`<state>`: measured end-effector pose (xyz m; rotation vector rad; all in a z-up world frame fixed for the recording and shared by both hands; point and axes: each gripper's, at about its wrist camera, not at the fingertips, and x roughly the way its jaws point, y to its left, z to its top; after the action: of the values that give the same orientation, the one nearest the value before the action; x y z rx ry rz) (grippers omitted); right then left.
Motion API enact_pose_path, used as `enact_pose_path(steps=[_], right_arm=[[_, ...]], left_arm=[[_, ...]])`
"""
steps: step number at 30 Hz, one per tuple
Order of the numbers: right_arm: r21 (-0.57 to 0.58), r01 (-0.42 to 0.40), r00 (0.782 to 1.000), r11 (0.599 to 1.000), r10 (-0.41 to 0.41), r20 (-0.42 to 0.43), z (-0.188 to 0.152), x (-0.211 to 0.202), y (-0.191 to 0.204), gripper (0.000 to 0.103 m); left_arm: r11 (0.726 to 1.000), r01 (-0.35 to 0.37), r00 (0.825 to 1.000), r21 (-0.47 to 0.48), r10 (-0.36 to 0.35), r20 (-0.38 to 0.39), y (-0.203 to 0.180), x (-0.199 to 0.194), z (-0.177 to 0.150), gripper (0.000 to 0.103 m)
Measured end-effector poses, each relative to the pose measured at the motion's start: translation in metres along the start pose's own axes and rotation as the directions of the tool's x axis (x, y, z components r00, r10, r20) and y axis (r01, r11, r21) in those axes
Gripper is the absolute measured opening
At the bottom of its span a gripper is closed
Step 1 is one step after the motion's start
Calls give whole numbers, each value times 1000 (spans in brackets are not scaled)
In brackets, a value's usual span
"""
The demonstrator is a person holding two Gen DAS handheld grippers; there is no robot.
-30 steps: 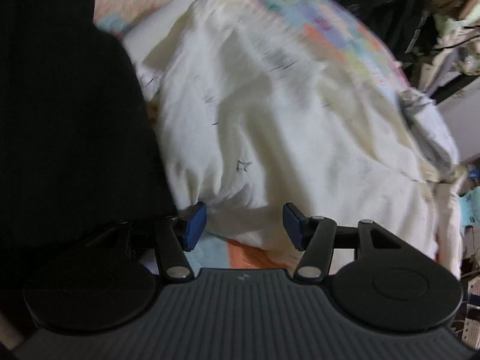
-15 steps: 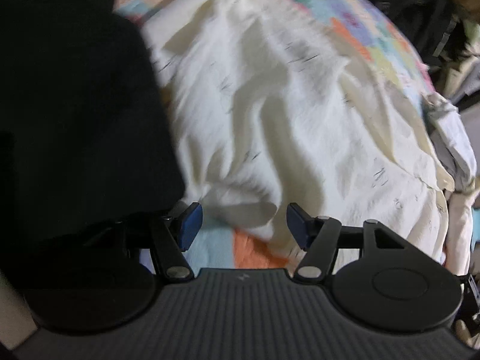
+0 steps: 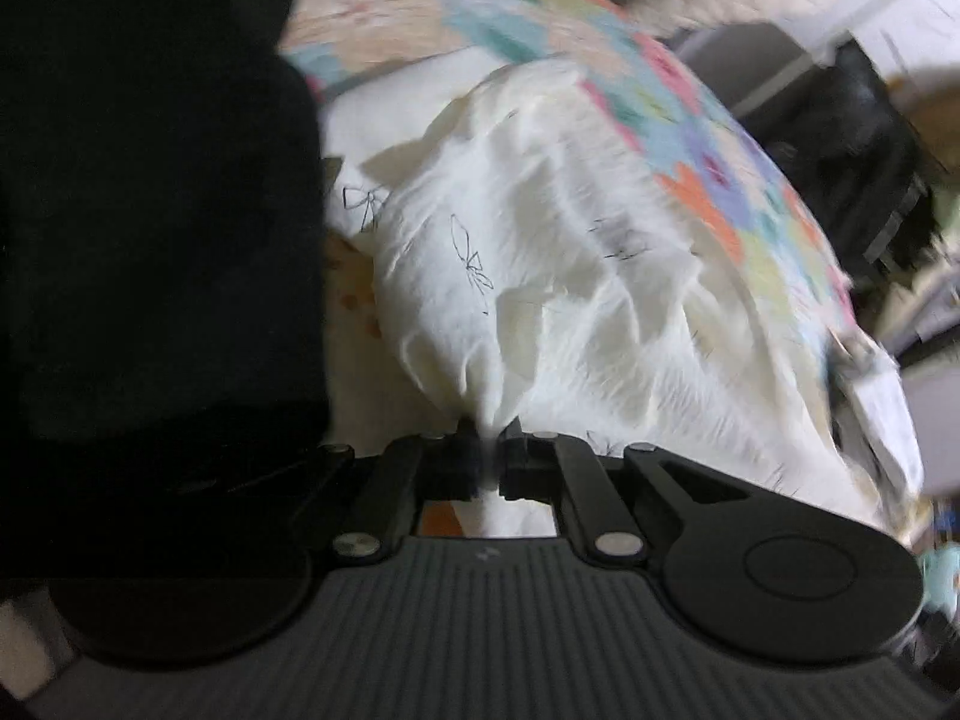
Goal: Fold clothes
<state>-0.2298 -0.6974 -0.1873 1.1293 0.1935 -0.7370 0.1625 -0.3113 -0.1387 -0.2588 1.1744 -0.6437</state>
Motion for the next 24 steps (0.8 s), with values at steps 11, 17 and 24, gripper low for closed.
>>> enact_pose_path(steps=[11,17,24], right_arm=[[-133,205,962,970,-225,-157,21,-25,-50,37],[-503,380,915,776,-397,79,30,-74,11,46],[-730,62,967,680,-222,-124,1,-24,72,46]], left_arm=[[996,-85,994,27,87,-71,15,-19,-12,26],[959,-27,999,282,31,-9,-47,-40,-6,26],[822,190,980,536,-128,-151,-132,25,-13,33]])
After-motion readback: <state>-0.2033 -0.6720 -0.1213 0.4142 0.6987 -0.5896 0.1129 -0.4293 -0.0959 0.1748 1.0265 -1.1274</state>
